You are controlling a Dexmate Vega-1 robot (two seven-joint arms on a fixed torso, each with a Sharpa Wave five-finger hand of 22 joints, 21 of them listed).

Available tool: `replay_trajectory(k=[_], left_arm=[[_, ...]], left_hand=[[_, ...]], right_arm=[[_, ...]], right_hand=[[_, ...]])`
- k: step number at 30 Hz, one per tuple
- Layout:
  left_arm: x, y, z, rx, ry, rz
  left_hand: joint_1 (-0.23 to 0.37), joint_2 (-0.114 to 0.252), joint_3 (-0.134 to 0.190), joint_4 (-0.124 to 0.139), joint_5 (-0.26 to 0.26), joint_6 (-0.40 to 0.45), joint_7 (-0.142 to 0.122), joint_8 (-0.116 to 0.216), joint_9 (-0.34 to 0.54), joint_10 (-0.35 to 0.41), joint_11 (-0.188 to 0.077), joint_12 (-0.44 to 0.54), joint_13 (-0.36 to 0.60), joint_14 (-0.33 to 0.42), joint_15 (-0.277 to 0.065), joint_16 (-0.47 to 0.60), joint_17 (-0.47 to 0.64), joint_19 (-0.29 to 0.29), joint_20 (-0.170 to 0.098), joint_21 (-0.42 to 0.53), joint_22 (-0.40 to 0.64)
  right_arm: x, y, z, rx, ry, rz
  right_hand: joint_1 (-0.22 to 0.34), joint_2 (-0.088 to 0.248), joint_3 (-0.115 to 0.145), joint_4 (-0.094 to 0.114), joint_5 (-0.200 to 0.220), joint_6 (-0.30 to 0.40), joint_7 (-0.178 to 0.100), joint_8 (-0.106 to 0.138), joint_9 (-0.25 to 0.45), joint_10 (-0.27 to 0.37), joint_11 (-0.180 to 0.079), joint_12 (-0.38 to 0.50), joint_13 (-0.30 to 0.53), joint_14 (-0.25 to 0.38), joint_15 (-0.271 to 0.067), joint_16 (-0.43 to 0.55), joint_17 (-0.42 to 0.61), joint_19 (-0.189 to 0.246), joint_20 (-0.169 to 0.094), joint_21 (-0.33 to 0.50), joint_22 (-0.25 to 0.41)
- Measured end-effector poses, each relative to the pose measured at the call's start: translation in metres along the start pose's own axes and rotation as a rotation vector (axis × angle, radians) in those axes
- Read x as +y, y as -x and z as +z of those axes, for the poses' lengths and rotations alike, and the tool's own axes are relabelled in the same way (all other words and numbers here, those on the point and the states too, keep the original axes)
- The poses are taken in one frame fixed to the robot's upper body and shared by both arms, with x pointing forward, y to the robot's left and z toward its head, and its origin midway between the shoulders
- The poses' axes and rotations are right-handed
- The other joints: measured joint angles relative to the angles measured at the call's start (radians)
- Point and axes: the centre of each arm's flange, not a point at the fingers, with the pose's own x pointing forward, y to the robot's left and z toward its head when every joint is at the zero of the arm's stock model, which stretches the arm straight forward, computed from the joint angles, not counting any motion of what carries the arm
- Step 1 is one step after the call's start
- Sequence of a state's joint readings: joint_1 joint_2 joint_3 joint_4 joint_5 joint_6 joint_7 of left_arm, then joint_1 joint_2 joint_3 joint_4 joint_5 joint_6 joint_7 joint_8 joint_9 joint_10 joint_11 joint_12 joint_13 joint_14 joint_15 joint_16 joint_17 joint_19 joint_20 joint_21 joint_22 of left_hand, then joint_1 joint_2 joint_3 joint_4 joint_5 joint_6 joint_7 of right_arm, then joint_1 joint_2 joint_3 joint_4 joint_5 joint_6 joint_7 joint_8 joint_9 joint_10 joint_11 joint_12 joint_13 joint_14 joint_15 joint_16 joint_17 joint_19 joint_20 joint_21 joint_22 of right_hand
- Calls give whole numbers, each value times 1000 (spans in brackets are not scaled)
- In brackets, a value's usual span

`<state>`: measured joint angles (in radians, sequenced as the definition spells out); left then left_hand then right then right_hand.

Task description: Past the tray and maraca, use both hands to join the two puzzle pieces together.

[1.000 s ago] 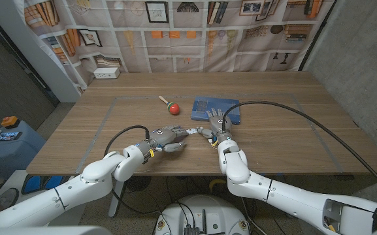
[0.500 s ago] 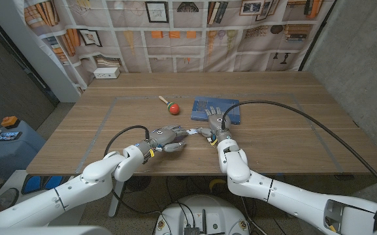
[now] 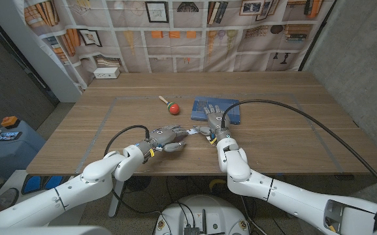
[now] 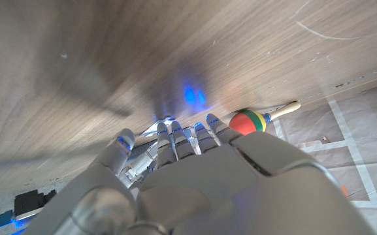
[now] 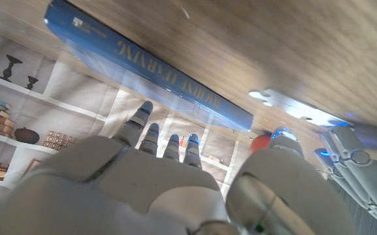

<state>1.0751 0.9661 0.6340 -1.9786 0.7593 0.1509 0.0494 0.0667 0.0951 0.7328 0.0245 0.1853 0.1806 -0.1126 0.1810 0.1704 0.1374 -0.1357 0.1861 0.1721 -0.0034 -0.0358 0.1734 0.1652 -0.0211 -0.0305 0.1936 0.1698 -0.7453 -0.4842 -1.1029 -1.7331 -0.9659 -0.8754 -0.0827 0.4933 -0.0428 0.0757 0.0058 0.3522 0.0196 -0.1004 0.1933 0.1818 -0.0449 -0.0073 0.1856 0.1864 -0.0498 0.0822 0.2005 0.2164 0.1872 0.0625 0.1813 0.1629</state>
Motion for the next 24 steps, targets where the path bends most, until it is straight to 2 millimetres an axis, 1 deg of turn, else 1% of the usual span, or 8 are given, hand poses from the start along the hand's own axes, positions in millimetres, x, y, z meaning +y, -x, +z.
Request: replay_trajectory(k=[1,2,7,10,24], left_arm=[[0,0,0,0,0,-1],[0,0,0,0,0,-1],[0,0,0,0,0,-2],[0,0,0,0,0,-2],[1,-1,0,2,-1,-1]], left_hand=[[0,0,0,0,0,0,0,0,0,0,0,0,0,0,0,0,0,0,0,0,0],[3,3,0,0,0,0,0,0,0,0,0,0,0,0,0,0,0,0,0,0,0],[3,3,0,0,0,0,0,0,0,0,0,0,0,0,0,0,0,0,0,0,0],[3,3,0,0,0,0,0,0,0,0,0,0,0,0,0,0,0,0,0,0,0],[2,2,0,0,0,0,0,0,0,0,0,0,0,0,0,0,0,0,0,0,0]], right_arm=[[-1,0,0,-2,-3,-1],[-1,0,0,-3,-3,-1],[-1,1,0,-7,-4,-2],[-1,1,0,-7,-3,1],[5,1,-4,-1,7,14]], right_hand=[[-9,9,0,0,0,0,0,0,0,0,0,0,0,0,0,3,0,0,0,0,0],[-9,9,0,0,0,0,0,0,0,0,0,0,0,0,0,3,0,0,0,0,0],[-9,9,-4,4,0,0,0,0,0,0,0,0,0,0,0,3,0,0,0,0,0],[-17,1,-4,4,0,0,0,0,0,0,0,0,0,0,0,3,0,0,0,0,0],[-17,1,-7,1,0,0,0,0,0,0,0,0,0,0,0,3,-3,0,0,0,0]])
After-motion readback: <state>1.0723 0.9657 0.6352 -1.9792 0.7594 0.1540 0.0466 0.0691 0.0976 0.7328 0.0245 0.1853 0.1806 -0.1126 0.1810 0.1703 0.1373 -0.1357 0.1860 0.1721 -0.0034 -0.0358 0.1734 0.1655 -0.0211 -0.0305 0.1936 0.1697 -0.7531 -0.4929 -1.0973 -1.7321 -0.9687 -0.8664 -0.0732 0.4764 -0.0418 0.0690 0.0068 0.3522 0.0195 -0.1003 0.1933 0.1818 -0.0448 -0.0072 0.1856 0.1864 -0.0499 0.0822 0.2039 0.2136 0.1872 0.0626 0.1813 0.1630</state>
